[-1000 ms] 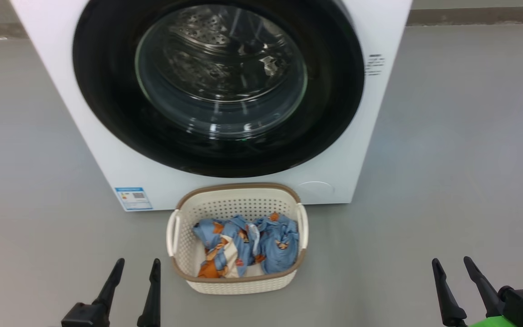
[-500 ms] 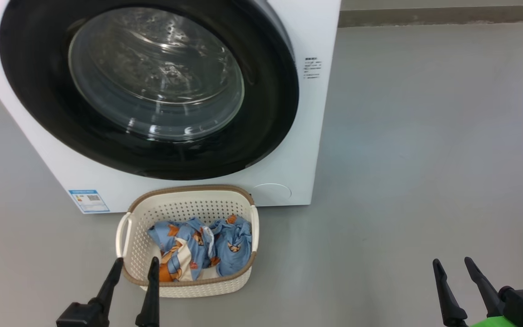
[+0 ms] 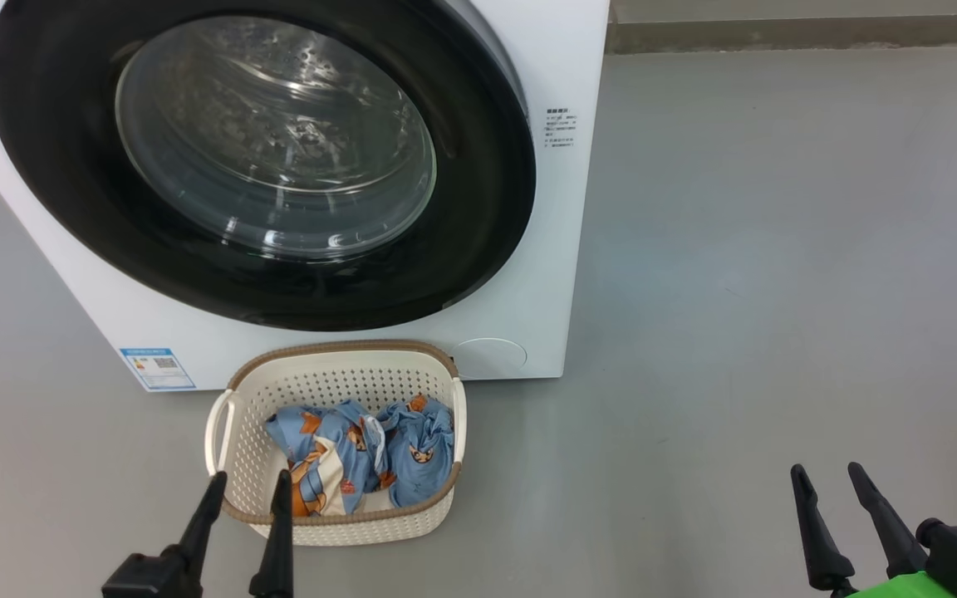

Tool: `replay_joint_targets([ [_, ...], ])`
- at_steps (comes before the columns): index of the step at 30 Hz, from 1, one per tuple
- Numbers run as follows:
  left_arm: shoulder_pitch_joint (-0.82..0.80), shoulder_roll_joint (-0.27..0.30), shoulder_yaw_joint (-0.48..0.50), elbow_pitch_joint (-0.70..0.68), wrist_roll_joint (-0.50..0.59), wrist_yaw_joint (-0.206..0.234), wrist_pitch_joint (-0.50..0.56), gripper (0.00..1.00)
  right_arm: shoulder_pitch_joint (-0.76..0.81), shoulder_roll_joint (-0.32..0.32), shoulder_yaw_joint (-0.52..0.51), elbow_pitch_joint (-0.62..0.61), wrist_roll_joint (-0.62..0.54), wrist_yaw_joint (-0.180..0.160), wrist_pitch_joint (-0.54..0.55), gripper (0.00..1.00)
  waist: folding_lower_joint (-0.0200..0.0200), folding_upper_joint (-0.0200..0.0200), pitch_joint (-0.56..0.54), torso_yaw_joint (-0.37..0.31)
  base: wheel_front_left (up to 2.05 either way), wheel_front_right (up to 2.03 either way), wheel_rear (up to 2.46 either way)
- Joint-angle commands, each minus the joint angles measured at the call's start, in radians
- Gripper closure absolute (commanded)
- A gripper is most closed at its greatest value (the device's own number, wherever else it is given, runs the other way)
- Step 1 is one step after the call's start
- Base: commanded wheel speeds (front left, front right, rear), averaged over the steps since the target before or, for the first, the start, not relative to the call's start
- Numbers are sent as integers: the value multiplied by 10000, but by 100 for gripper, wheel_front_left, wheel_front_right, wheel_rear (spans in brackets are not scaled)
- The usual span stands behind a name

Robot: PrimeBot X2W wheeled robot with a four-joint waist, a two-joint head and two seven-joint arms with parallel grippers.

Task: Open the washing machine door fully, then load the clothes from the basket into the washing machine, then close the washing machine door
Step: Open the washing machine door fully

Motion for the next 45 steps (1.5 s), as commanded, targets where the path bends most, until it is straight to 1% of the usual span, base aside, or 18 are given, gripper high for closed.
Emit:
replay_joint_targets([
  [1,-134,81,218,-290,-102,15,-67,0,-330,-129,281,-315,164,-11,-122,100,0,0,-2,49,0,0,0],
  [7,-86,81,-5,-275,-185,99,-67,0,-782,-123,371,-548,778,-11,-122,100,0,0,31,205,0,0,0],
  [12,-122,81,-110,-256,-242,135,-67,0,-1662,-169,392,-660,1516,-11,-122,100,0,0,120,324,0,0,0],
  [14,-174,81,-181,-265,-247,142,-67,0,-2141,-183,347,-665,1826,-11,-122,100,0,0,222,393,0,0,0],
  [21,-588,81,-437,-287,-196,180,-67,0,-4158,-465,214,-657,2387,-11,-122,100,0,0,847,755,0,0,0],
  [22,-744,81,-525,-299,-194,214,-67,0,-4699,-600,183,-619,2600,-11,-122,100,0,0,1043,912,0,0,0],
  [28,-1199,81,-807,-325,-273,295,-67,0,-6132,-1100,240,-190,3584,-11,-122,100,0,0,1561,1386,0,0,0],
  [31,-1385,81,-952,-325,-300,351,-67,0,-6725,-1378,568,204,4570,-11,-122,100,0,0,1752,1605,0,0,0],
  [33,-1498,81,-1026,-336,-326,395,-67,0,-7084,-1674,949,454,5286,-11,-122,100,0,0,1854,1714,0,0,0],
  [37,-1753,81,-1234,-425,-415,472,-67,0,-7813,-2337,1771,716,7250,-11,115,100,0,0,2251,2003,0,0,0],
  [41,-2003,81,-1439,-495,-516,549,-67,0,-8396,-2810,2317,780,9430,-11,937,100,0,0,2599,2230,0,0,0],
  [43,-2133,81,-1563,-536,-576,561,-67,0,-8635,-3221,2623,806,9964,-11,1339,100,0,0,2772,2361,0,0,0],
  [45,-2271,81,-1667,-571,-636,580,-67,0,-8858,-3487,2926,806,10523,-11,1811,100,0,0,2947,2469,0,0,0],
])
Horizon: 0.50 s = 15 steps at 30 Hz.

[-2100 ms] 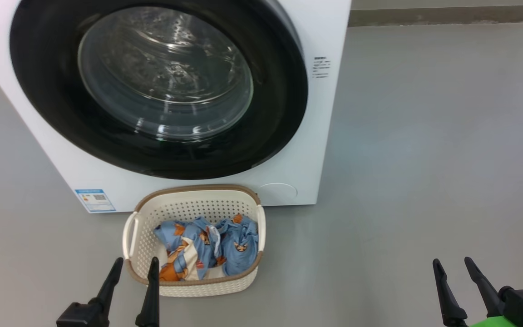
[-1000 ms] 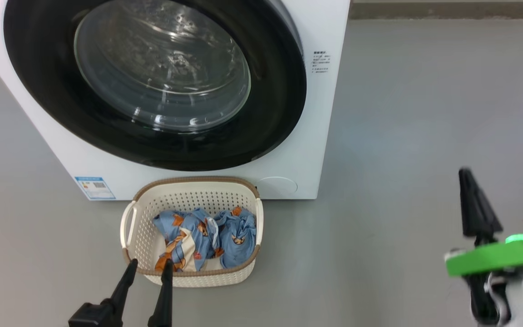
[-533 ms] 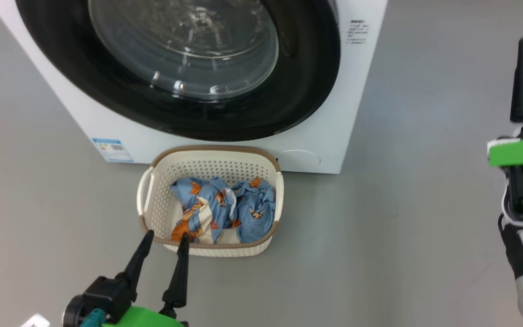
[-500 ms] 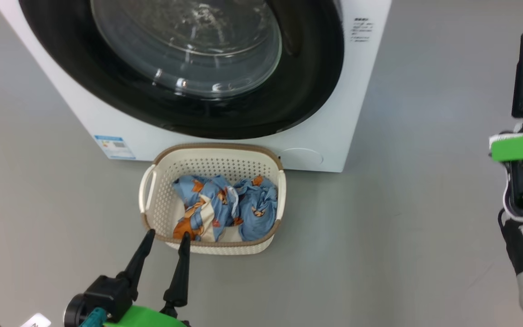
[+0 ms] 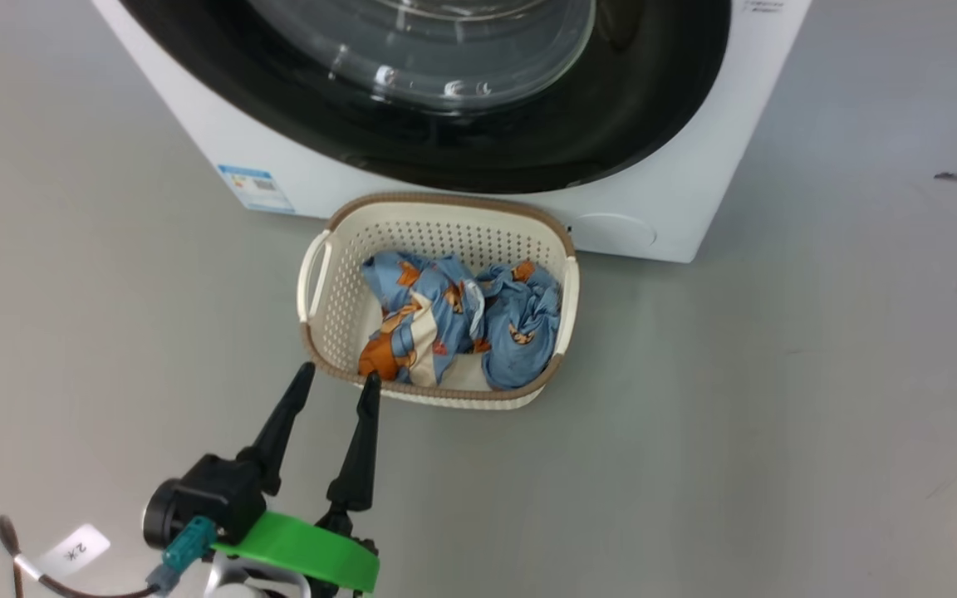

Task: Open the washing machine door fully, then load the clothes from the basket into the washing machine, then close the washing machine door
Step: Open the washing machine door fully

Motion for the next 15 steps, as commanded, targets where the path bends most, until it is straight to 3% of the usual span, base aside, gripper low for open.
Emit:
replay_joint_targets([
  [1,-406,89,207,-331,-95,114,-65,0,-319,-193,293,-220,494,-11,353,100,-1,-1,458,366,0,0,0],
  [6,-730,89,-123,-401,-142,235,-65,0,-891,-636,599,-50,1758,-11,1703,100,-1,-1,886,563,0,0,0],
  [15,-1133,89,-493,-572,-339,374,-65,0,-1767,-854,510,435,3192,-11,3994,100,-1,-1,1476,763,0,0,0],
])
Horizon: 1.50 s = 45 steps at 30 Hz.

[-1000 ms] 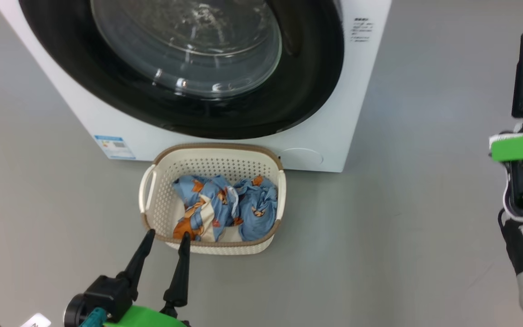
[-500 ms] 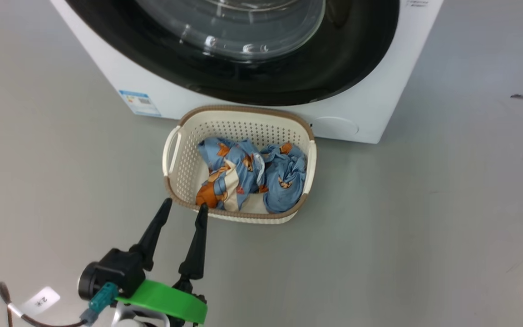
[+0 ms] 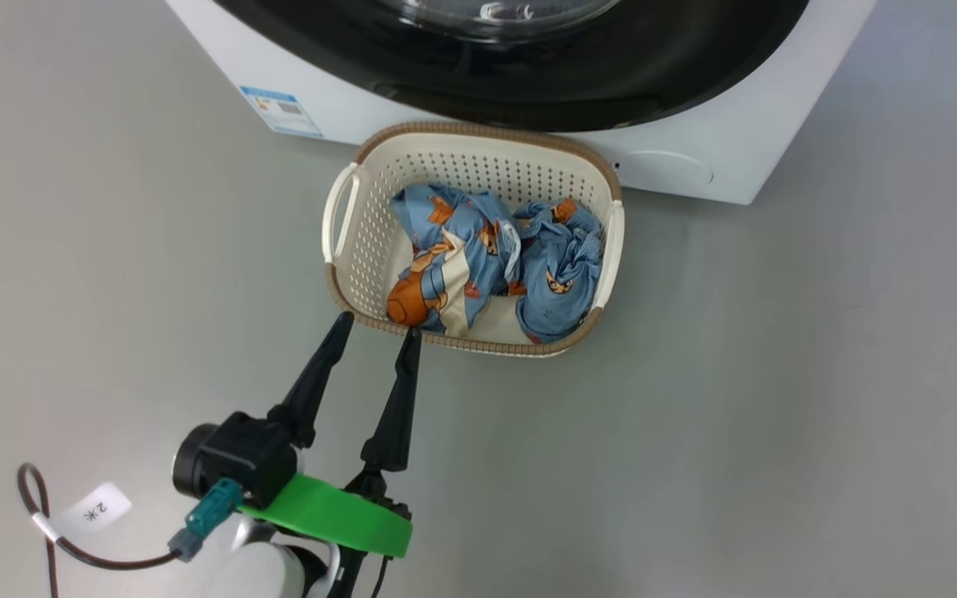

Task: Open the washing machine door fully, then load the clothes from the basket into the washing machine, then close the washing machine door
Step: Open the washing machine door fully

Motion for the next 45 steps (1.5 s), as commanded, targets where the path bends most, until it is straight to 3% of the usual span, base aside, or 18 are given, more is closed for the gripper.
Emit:
replay_joint_targets([
  [1,-223,102,263,-309,-52,70,-65,0,-191,-93,-4,-175,141,-11,196,100,-1,-1,233,147,0,0,0],
  [15,-648,102,-298,-606,-408,157,-65,0,-1780,-53,-182,1200,361,-11,2251,100,-1,-1,944,676,0,0,0],
  [28,-653,102,-620,-631,-546,215,-65,0,-2271,128,-118,1762,-239,-11,2392,100,-1,-1,1033,981,0,0,0],
  [45,-433,102,-808,-449,-492,94,-65,0,-1655,550,213,1645,-507,-11,2799,100,-1,-1,546,1050,0,0,0],
])
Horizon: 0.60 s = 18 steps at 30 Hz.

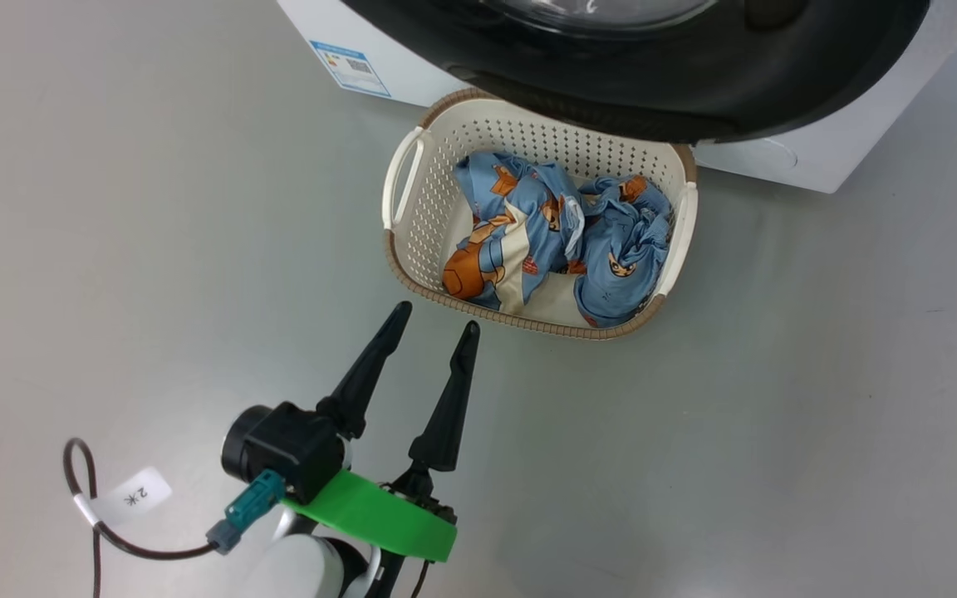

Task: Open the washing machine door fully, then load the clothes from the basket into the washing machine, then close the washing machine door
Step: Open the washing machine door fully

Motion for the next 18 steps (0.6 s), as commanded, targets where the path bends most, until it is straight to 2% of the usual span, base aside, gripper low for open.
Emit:
replay_joint_targets([
  [1,30,131,267,-176,31,-19,-65,0,314,342,214,-389,-171,31,180,100,1,0,-19,-32,0,0,0],
  [18,353,131,678,143,324,-193,-65,0,2080,823,776,-1466,-293,31,638,100,1,0,-875,-421,0,0,0],
])
